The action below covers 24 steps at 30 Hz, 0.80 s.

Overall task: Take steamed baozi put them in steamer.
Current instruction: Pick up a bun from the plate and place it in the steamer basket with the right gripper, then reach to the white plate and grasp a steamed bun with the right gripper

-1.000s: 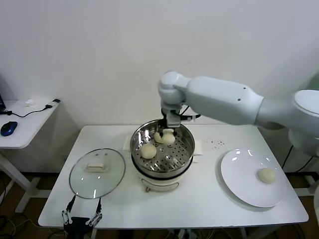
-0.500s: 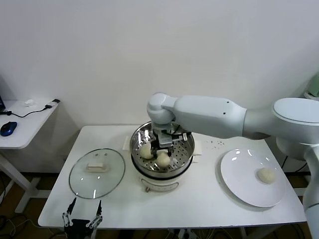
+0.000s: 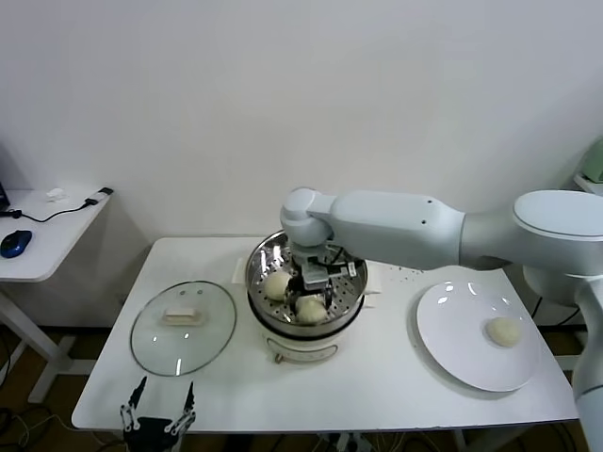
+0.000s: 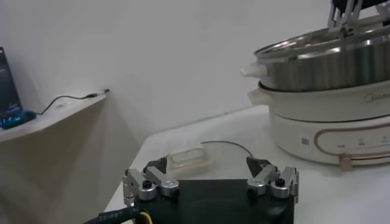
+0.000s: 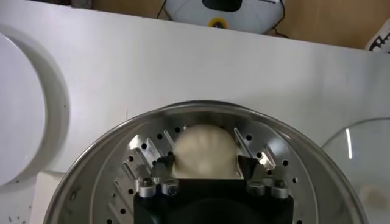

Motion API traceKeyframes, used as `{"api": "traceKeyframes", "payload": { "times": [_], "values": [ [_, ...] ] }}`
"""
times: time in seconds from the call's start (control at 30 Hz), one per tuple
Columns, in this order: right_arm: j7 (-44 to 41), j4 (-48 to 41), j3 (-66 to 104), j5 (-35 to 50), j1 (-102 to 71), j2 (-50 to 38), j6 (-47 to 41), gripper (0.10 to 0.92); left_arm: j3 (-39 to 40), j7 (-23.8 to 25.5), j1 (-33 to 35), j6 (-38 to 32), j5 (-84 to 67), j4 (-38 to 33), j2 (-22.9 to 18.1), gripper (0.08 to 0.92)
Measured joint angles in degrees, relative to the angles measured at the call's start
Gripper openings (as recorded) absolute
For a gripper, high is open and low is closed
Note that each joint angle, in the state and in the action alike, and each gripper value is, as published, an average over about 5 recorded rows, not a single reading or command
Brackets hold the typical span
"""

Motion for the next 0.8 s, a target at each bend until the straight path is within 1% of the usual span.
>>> {"api": "traceKeyframes", "payload": {
  "times": [0.07, 0.23, 0.4, 0.5, 0.6, 0.8],
  "values": [
    [-0.02, -0.15, 0.27, 0.09, 0.18, -0.2, 0.19, 0.818, 0.03, 0.02, 0.0, 0.02, 0.0, -0.02, 0.0, 0.823],
    [0.17, -1.26, 1.2, 0.96, 1.12, -1.0, 0.19, 0.822, 0.06, 0.12, -0.12, 0.35, 0.18, -0.23, 0.16, 0.823],
    [2.71, -2.77, 0.79, 4.21, 3.79, -3.26, -2.4, 0.823, 0.02, 0.11, -0.1, 0.73, 0.32, -0.74, 0.48, 0.823],
    [5.96, -3.36, -0.85, 7.56, 6.45, -5.8, -6.75, 0.823, 0.18, 0.11, -0.17, 0.83, 0.39, -0.93, 0.52, 0.823],
    [8.41, -3.84, -2.67, 11.65, 8.89, -9.02, -12.95, 0.823, 0.4, 0.11, -0.4, 0.91, 0.54, -1.06, 0.42, 0.823],
    [9.77, -3.64, -5.28, 19.79, 11.25, -17.34, -26.7, 0.823, 1.01, 0.14, -0.43, 1.03, 0.99, -1.46, 0.16, 0.823]
  ]
}}
